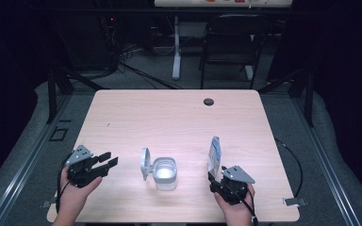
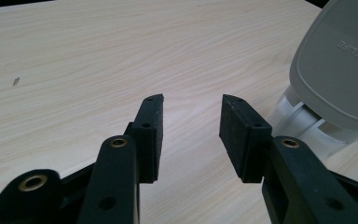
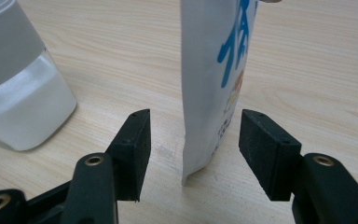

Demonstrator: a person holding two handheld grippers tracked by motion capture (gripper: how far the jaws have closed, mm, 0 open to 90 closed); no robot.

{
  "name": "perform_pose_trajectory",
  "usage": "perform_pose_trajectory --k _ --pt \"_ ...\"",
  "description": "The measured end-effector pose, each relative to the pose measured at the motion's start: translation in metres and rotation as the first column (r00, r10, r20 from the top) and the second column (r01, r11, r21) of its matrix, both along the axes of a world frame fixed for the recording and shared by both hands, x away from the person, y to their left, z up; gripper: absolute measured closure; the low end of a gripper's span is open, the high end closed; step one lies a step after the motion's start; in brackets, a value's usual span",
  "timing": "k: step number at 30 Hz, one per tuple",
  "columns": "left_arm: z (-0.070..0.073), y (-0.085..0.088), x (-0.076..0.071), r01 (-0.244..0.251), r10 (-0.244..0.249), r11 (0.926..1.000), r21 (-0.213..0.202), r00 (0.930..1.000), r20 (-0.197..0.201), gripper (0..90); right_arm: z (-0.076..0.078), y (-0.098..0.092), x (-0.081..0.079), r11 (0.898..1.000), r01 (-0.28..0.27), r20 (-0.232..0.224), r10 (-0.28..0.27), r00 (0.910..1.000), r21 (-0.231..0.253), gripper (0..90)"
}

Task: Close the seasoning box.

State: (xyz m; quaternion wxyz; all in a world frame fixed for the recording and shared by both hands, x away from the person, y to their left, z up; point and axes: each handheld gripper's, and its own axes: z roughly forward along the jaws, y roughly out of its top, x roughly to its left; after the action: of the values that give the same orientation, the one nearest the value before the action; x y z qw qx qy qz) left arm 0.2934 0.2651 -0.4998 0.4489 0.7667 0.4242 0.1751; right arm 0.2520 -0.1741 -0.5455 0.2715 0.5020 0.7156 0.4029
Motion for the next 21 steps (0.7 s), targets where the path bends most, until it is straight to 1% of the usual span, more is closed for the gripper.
perform_pose_trajectory --k 1,3,4,5,6,7,8,9,10,11,13,16,17,18,19,21 --pt "-0.001 -0.002 0.000 -0.004 0.004 1.0000 -0.006 1.0000 0.000 62.2 0.000 -0.001 0.000 1.000 0.001 -0.002 -0.001 1.0000 -0.001 44.1" --pt "-0.001 -0.004 -0.001 0.014 -0.014 0.9999 0.004 0.9999 -0.006 65.0 -0.001 -0.002 -0.001 1.000 0.009 0.006 -0.009 0.9999 0.005 44.1" --pt "-0.001 -0.005 -0.001 0.019 -0.019 0.9998 -0.003 0.9998 -0.004 67.1 -0.001 -0.003 -0.002 1.000 0.009 0.007 -0.010 0.9999 0.003 44.1" --pt "-0.001 -0.007 -0.002 0.025 -0.025 0.9997 -0.002 0.9997 -0.004 67.5 -0.002 -0.004 -0.002 1.000 0.010 0.008 -0.010 0.9999 0.005 44.0" --pt "0.000 -0.008 -0.002 0.033 -0.033 0.9994 0.009 0.9994 -0.007 68.1 -0.003 -0.004 -0.002 1.000 0.010 0.012 -0.010 0.9999 0.010 43.9" --pt "0.000 -0.010 -0.003 0.040 -0.040 0.9992 0.008 0.9992 -0.001 69.2 -0.003 -0.005 -0.002 1.000 0.005 0.014 -0.005 0.9999 0.010 43.8" --pt "0.000 -0.011 -0.003 0.048 -0.048 0.9988 0.006 0.9988 0.000 71.2 -0.003 -0.005 -0.002 1.000 -0.001 0.016 0.001 0.9999 0.003 43.8" --pt "0.001 -0.013 -0.004 0.056 -0.056 0.9984 0.012 0.9984 0.001 72.6 -0.002 -0.005 -0.001 1.000 -0.005 0.022 0.005 0.9997 0.003 43.6" --pt "0.001 -0.015 -0.005 0.060 -0.060 0.9981 0.010 0.9982 0.003 74.0 -0.002 -0.005 -0.001 1.000 -0.005 0.029 0.005 0.9996 0.006 43.4" --pt "0.002 -0.017 -0.006 0.072 -0.072 0.9973 0.012 0.9974 0.000 76.6 -0.001 -0.005 -0.001 1.000 -0.007 0.036 0.007 0.9993 0.002 43.2" --pt "0.003 -0.022 -0.007 0.092 -0.092 0.9957 0.009 0.9957 0.009 81.5 -0.001 -0.006 -0.001 1.000 -0.003 0.044 0.004 0.9990 -0.005 43.2" --pt "0.005 -0.031 -0.011 0.133 -0.133 0.9910 -0.015 0.9910 0.018 88.4 -0.001 -0.007 -0.001 1.000 0.001 0.048 -0.001 0.9988 0.001 43.2" --pt "0.006 -0.034 -0.012 0.151 -0.151 0.9883 -0.018 0.9883 0.020 89.9 -0.001 -0.008 -0.002 1.000 0.003 0.045 -0.003 0.9990 -0.007 43.2" --pt "0.006 -0.034 -0.012 0.151 -0.151 0.9883 -0.018 0.9883 0.020 90.0 -0.002 -0.009 -0.002 1.000 0.007 0.046 -0.006 0.9989 -0.010 43.2" --pt "0.007 -0.042 -0.014 0.178 -0.178 0.9839 -0.016 0.9839 0.021 90.0 -0.003 -0.009 -0.001 1.000 0.004 0.045 -0.004 0.9990 -0.010 43.2" --pt "0.008 -0.048 -0.016 0.197 -0.197 0.9803 -0.015 0.9802 0.024 90.0 -0.004 -0.009 -0.001 1.000 0.005 0.041 -0.005 0.9991 -0.005 43.2"
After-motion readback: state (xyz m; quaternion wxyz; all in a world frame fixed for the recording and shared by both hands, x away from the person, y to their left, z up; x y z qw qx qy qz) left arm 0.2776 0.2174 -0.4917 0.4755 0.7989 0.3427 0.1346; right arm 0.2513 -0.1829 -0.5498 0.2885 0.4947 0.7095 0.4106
